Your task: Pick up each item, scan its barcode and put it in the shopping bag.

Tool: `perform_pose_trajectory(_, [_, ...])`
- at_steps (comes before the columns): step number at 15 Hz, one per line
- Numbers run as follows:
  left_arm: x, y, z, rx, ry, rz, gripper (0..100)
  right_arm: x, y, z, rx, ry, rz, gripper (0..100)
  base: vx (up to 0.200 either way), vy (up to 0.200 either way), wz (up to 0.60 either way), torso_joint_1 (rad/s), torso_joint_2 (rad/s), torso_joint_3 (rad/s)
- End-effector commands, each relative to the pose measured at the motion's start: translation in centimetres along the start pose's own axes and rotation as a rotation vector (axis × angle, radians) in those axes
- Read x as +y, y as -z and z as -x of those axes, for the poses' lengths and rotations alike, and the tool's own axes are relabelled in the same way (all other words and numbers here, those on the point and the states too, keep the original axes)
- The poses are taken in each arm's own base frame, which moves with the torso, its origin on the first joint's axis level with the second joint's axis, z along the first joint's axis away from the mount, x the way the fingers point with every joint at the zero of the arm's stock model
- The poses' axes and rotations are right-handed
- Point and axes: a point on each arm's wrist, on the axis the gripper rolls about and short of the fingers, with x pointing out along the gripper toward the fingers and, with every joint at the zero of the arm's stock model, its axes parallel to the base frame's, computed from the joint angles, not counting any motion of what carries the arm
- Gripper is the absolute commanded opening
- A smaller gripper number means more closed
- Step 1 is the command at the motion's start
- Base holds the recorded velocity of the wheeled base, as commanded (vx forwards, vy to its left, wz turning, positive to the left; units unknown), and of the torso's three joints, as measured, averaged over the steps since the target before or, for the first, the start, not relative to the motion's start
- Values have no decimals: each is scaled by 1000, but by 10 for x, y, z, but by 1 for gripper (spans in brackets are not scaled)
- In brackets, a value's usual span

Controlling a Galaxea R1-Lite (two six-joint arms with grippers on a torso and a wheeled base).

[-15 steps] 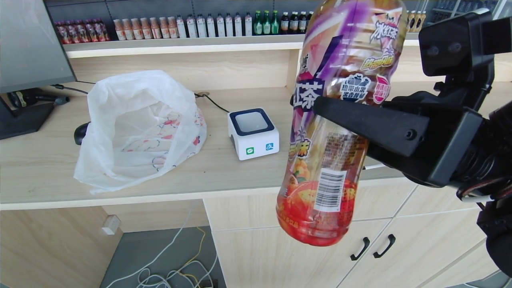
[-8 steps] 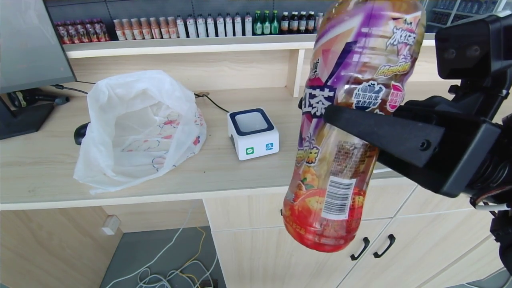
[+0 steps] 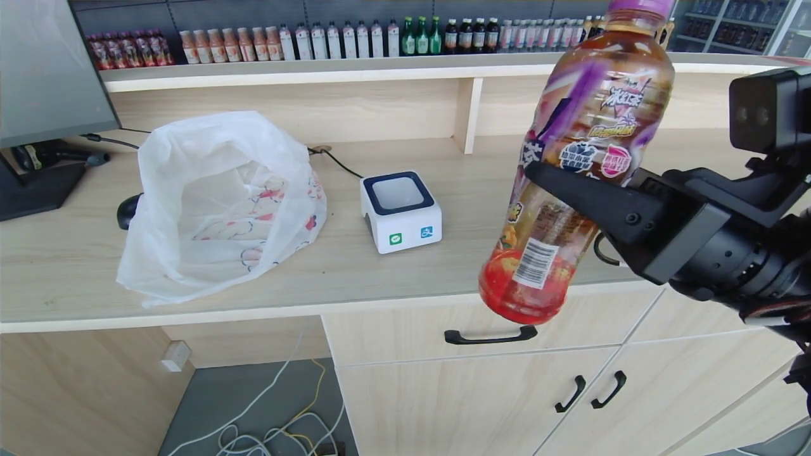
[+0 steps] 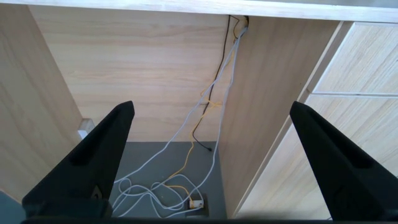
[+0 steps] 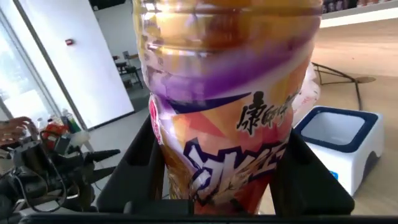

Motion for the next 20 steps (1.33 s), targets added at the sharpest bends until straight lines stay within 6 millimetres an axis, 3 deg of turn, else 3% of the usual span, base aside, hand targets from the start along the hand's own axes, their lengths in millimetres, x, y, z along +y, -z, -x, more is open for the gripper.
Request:
perform_pose_trajectory(1, [0,0,0,-1,0,0,100,2,-6,8,-40,98,88,0,0,0,0,0,0,0])
perform_pose_trajectory(4, [0,0,0,-1,0,0,100,-3,-11,14,-92,286,178,0,0,0,0,0,0,0])
perform_pose_trajectory(12, [0,0,0,-1,0,-1,100,-21,6,27,-51,679,356,0,0,0,0,0,0,0])
perform_pose_trajectory(16, [0,0,0,-1,0,-1,100,-45,1,42,-40,791,401,0,0,0,0,0,0,0])
perform_pose_trajectory(20, [0,0,0,-1,2,-24,100,-46,-1,41,-60,789,382,0,0,0,0,0,0,0])
